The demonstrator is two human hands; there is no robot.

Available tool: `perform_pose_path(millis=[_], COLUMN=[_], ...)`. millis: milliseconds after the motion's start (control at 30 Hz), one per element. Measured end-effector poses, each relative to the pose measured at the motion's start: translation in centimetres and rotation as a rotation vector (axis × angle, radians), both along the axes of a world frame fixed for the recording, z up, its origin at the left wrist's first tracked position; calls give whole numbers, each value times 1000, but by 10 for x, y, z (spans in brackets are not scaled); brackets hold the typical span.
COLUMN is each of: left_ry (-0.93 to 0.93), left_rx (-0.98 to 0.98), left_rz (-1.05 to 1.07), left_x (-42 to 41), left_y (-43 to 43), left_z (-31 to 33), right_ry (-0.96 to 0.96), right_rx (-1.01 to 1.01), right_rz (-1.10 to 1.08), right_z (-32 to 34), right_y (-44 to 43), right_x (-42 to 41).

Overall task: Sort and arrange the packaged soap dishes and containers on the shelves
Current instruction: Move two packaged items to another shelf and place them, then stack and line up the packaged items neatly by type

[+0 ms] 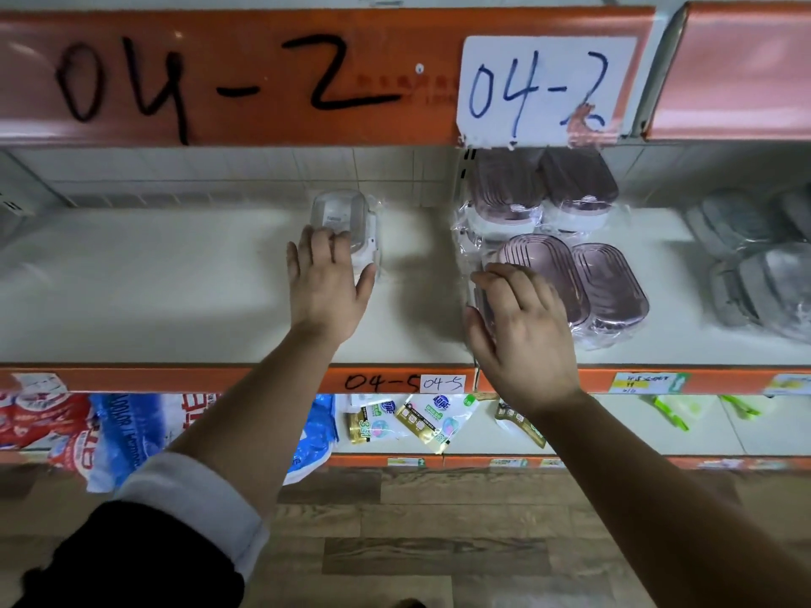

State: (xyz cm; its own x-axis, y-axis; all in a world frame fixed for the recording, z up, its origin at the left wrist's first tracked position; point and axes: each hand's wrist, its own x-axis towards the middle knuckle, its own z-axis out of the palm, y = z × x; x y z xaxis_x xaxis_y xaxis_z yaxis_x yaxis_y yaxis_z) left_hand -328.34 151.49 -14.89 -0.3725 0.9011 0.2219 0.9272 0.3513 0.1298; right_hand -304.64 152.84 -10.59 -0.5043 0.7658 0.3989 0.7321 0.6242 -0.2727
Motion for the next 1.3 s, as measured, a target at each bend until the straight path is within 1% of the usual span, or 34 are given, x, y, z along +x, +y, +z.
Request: perform_pose_path(millis=[200, 400, 600, 700, 867, 1000, 1167, 1300], left_ry=[41, 57, 26, -14, 11, 43, 68, 90], left_rx=[101, 196, 248, 268, 343, 383, 451, 433], left_rz=[-192, -270, -257, -264, -320, -359, -392, -411], left_x=[52, 101, 169, 209, 280, 332, 383, 405], left_y=[-45, -67, -90, -104, -119, -113, -83, -49], left_z=[11, 42, 92, 123, 178, 226, 285, 313], right_ry=[-9, 12, 67, 91, 130, 132, 127, 165], right_rx=[-28, -33, -61, -41, -3, 68, 150, 224], right_rz=[-15, -59, -83, -88, -124, -129, -173, -169], right_z=[12, 34, 78, 104, 154, 194, 241, 264], right_y=[-14, -32, -49, -58, -67, -64, -42, -16], right_x=[24, 63, 126, 167, 237, 289, 346, 377])
